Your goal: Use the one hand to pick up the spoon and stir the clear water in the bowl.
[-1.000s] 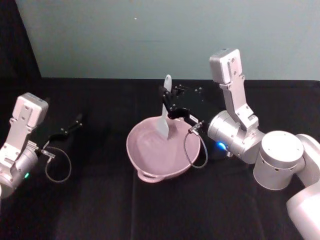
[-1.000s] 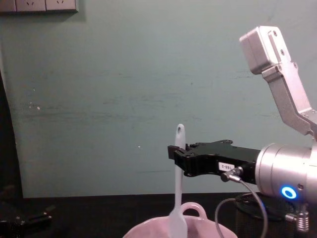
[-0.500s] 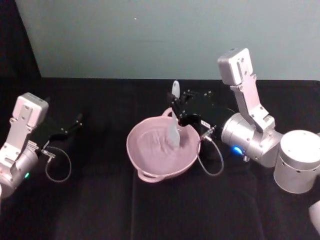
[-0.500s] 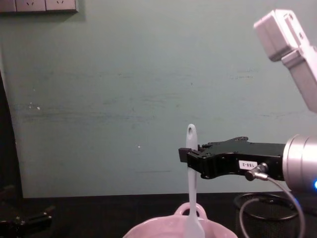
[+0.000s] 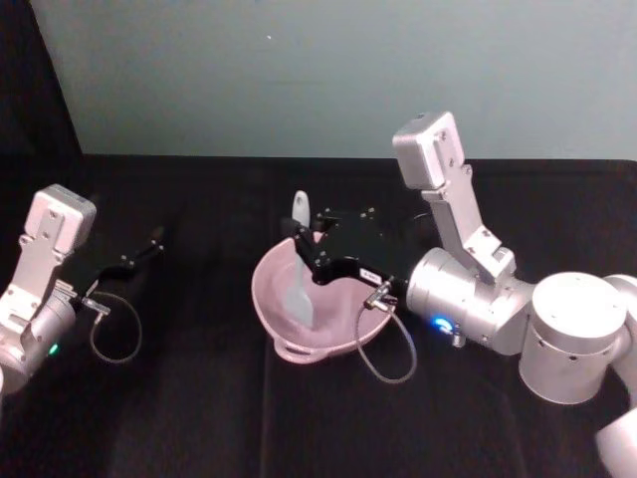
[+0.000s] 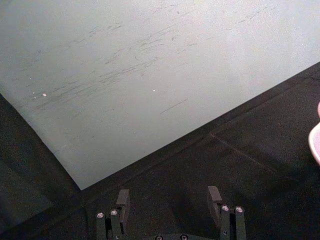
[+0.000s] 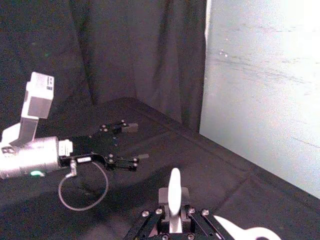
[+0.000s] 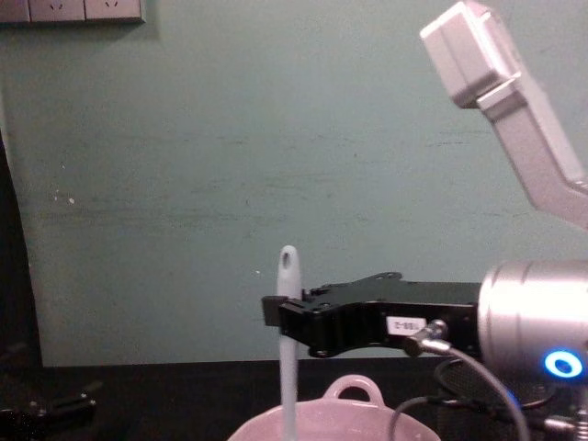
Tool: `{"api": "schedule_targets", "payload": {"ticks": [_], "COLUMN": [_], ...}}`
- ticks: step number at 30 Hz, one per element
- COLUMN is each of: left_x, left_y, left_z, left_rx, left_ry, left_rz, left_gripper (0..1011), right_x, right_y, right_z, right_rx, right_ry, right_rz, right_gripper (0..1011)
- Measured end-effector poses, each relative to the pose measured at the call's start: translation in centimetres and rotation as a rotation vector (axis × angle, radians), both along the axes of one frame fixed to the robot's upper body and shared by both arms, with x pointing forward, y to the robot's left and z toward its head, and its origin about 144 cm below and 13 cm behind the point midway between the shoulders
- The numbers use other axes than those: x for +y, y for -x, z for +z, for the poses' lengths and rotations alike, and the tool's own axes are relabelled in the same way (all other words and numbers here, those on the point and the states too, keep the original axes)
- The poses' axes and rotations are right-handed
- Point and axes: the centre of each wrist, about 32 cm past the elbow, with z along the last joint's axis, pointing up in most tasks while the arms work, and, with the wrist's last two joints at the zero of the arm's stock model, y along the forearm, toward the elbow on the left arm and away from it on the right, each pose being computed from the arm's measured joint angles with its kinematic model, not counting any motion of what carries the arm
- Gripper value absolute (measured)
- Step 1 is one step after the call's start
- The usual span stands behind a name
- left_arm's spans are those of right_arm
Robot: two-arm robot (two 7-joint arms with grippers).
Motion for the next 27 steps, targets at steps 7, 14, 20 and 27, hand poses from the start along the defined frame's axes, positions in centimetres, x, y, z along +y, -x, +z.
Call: {"api": "schedule_targets", "payload": {"ticks": [7, 14, 20, 27], "left_x": [0.0, 0.0, 0.0, 0.0], "left_y": [0.0, 0.0, 0.0, 0.0], "left_z": [0.0, 0.0, 0.0, 0.0], "left_rx": [0.0, 0.0, 0.0, 0.0], "left_ry": [0.0, 0.0, 0.0, 0.0], "left_rz": [0.0, 0.0, 0.0, 0.0], "left_gripper": [1011, 1011, 1011, 1011], "right_x": [1.1, 1.6, 1.2, -0.2], "right_y": [-1.0, -2.6, -3.7, -3.9], "right_z": [-0.6, -1.3, -1.5, -1.3], "right_rx": [-0.004, -0.04, -0.083, -0.097], "right_ry": [-0.022, -0.02, 0.004, 0.035], "right_rz": [-0.006, -0.06, -0.136, -0.178], "right_gripper": [119, 119, 119, 119]}}
